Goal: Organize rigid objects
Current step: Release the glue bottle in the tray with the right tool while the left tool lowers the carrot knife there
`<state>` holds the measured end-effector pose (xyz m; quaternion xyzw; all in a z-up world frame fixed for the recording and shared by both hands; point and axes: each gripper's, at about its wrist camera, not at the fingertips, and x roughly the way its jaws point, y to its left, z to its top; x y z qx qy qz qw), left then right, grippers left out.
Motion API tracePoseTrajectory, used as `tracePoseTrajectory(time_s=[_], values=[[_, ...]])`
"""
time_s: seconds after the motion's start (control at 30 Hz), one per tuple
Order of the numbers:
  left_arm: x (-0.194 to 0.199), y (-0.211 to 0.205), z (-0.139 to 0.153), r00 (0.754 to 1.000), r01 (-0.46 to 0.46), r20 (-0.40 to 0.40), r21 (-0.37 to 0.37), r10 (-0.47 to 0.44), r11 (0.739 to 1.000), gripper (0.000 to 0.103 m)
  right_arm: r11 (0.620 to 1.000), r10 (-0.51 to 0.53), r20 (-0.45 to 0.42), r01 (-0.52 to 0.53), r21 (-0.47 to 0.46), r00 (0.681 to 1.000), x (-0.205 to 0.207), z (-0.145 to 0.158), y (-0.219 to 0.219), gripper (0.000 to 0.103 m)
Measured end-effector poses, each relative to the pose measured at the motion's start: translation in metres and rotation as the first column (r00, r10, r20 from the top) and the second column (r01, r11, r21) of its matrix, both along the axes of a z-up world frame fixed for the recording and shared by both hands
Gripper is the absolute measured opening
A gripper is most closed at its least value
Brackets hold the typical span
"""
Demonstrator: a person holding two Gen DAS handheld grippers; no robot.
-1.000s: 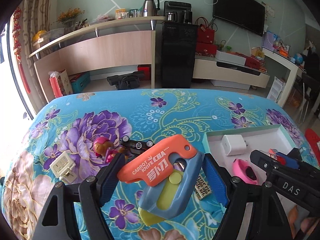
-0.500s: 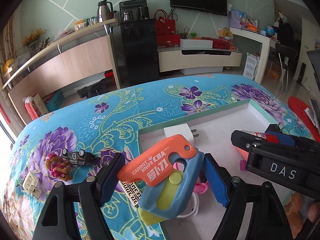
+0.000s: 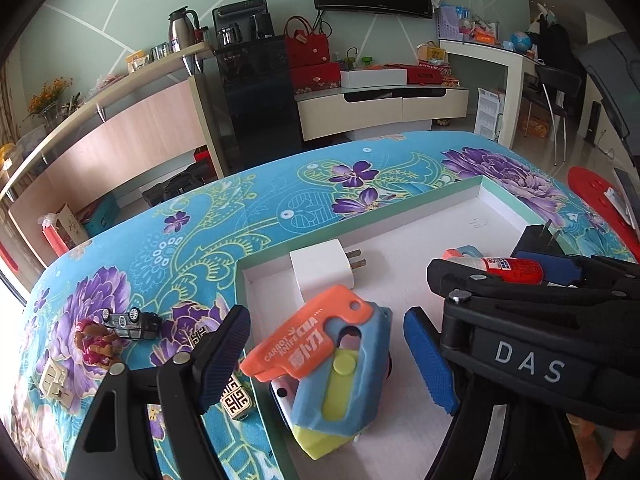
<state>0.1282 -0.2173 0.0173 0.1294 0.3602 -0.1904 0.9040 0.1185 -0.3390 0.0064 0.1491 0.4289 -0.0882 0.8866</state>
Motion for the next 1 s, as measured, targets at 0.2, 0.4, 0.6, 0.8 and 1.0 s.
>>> tracePoseTrajectory(time_s=[0.2, 0.4, 0.6, 0.8, 1.0], values=[[-0.001, 0.0, 0.0, 1.0, 0.005, -0.001, 0.003, -0.005, 1.0, 0.082, 1.0, 0.004, -0.017, -0.004, -0.003, 1.0, 0.002, -0.004, 0.002, 0.079], [0.0, 0.005, 0.003, 1.0, -0.015, 0.001, -0.003, 0.015, 1.0, 0.083, 1.0, 0.003, -0.017, -0.003, -0.003, 1.0, 0.002, -0.004, 0.002, 0.079], [0.001, 0.012, 0.007, 0.999, -0.037, 0.004, -0.012, 0.037, 0.999, 0.085, 1.0, 0.008, 0.013, -0.008, 0.001, 1.0, 0.001, 0.002, 0.002, 0.08], [0.003, 0.024, 0.011, 0.997, -0.081, 0.003, -0.019, 0.081, 0.997, 0.085, 1.0, -0.003, 0.038, 0.003, -0.001, 0.999, -0.001, 0.007, 0.001, 0.081], [0.009, 0.045, 0.012, 0.99, -0.144, -0.005, -0.02, 0.144, 0.989, 0.085, 1.0, -0.016, 0.049, 0.016, 0.01, 0.999, -0.002, 0.01, -0.001, 0.081]])
